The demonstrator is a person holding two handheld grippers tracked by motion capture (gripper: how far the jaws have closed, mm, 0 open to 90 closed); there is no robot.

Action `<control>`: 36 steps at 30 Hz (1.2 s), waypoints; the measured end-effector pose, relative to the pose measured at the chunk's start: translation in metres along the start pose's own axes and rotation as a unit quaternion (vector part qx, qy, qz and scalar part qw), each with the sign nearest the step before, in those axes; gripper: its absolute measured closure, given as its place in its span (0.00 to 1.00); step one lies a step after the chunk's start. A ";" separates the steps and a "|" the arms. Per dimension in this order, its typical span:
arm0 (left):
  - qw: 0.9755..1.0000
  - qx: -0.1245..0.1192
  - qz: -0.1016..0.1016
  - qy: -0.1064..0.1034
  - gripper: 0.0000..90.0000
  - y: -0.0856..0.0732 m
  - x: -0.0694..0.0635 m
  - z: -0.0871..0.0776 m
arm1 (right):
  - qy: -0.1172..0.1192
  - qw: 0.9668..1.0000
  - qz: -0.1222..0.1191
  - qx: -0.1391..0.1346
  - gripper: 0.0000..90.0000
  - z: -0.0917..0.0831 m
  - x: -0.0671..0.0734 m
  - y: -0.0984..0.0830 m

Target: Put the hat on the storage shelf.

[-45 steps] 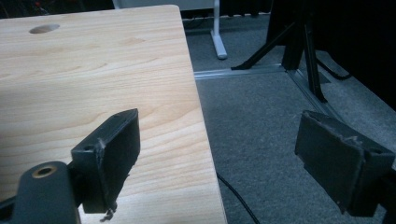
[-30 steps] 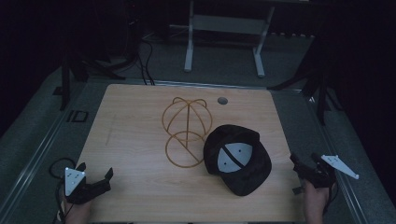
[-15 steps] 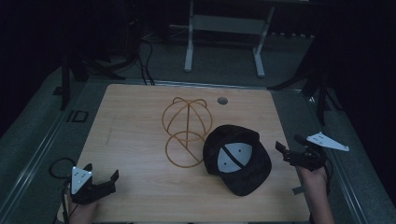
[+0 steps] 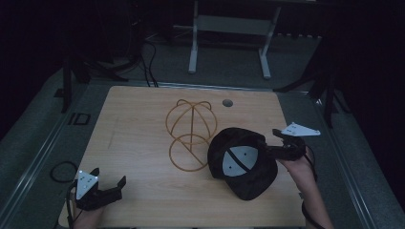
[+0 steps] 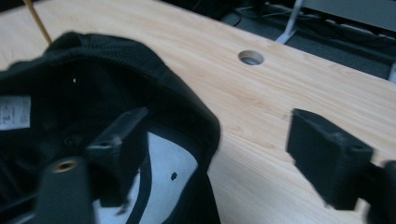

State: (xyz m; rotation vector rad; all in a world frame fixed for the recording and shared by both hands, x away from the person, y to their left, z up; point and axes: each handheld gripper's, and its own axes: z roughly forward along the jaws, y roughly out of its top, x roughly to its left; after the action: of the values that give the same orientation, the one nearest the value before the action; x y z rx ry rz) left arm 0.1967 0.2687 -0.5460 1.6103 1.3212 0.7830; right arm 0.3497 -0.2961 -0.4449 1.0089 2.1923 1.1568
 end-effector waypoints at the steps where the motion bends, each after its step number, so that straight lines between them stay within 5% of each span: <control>1: 1.000 0.000 0.000 0.000 0.01 0.000 0.000 0.000 | -0.007 1.000 -0.012 0.007 0.33 0.005 0.002 0.002; 7: 1.000 0.010 0.011 -0.016 0.03 -0.001 -0.003 0.001 | 0.000 0.999 -0.034 0.040 0.44 0.030 0.006 0.008; 18: 0.999 0.012 0.016 -0.027 0.03 -0.001 -0.007 0.001 | -0.014 0.995 -0.063 0.077 0.65 0.052 0.013 0.014; 24: 0.999 0.011 0.012 -0.031 0.05 -0.001 -0.008 0.001 | -0.019 0.994 -0.073 0.080 0.94 0.053 0.012 0.014; 29: 1.000 0.010 0.009 -0.028 0.05 0.000 -0.008 0.001 | -0.004 0.992 -0.095 0.080 0.97 0.051 0.013 0.014; 36: 0.999 0.015 0.012 -0.036 0.06 -0.001 -0.011 0.001 | 0.018 0.995 -0.073 0.067 0.98 0.044 0.012 0.014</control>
State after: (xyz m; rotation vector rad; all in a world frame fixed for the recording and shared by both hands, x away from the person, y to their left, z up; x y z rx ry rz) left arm 0.1952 0.2580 -0.5466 1.6646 1.2706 0.7168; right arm 0.3774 -0.2598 -0.4580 0.8699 2.3558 0.9793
